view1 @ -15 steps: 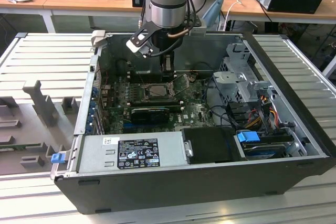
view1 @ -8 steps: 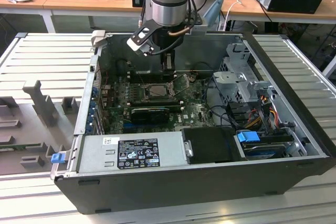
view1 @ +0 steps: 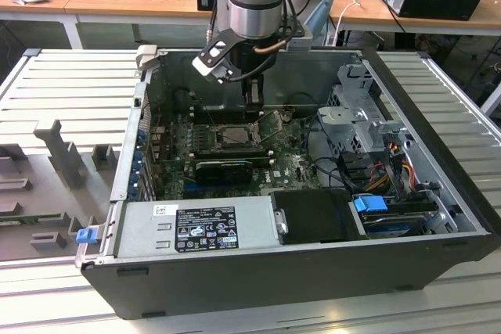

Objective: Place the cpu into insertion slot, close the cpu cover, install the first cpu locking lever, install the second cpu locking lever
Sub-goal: 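Close the cpu cover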

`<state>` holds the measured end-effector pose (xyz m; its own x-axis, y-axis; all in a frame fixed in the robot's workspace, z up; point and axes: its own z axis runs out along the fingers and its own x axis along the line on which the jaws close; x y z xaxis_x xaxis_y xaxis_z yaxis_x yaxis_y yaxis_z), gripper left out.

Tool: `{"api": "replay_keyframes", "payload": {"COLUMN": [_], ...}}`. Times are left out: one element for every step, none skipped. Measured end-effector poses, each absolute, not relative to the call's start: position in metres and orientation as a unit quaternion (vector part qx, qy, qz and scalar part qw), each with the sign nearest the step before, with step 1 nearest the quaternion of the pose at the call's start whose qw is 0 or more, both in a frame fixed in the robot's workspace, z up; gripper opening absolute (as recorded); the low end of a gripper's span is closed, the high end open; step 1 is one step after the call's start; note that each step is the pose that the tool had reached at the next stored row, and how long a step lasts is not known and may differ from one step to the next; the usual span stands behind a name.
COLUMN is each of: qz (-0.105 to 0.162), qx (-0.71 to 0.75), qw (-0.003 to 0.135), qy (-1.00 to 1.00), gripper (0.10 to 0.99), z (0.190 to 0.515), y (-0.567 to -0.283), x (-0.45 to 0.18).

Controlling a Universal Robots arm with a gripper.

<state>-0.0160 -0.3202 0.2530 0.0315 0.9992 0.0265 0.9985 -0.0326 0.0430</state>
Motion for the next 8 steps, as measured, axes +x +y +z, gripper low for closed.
{"api": "replay_keyframes", "payload": {"qz": [0.024, 0.024, 0.024, 0.023, 0.023, 0.023, 0.022, 0.022], "qx": [0.718, 0.718, 0.718, 0.718, 0.718, 0.718, 0.718, 0.718], "qw": [0.006, 0.007, 0.007, 0.007, 0.008, 0.008, 0.008, 0.008], "qy": [0.695, 0.695, 0.695, 0.695, 0.696, 0.696, 0.696, 0.696], "gripper": [0.106, 0.106, 0.106, 0.106, 0.106, 0.106, 0.106, 0.106], "z": [0.2531, 0.2533, 0.2537, 0.2545, 0.256, 0.2576, 0.2582, 0.2586], "y": [-0.32, -0.3198, -0.3195, -0.3191, -0.3186, -0.3181, -0.3179, -0.3177], "x": [-0.0159, -0.0158, -0.0159, -0.0158, -0.0158, -0.0158, -0.0158, -0.0157]}}
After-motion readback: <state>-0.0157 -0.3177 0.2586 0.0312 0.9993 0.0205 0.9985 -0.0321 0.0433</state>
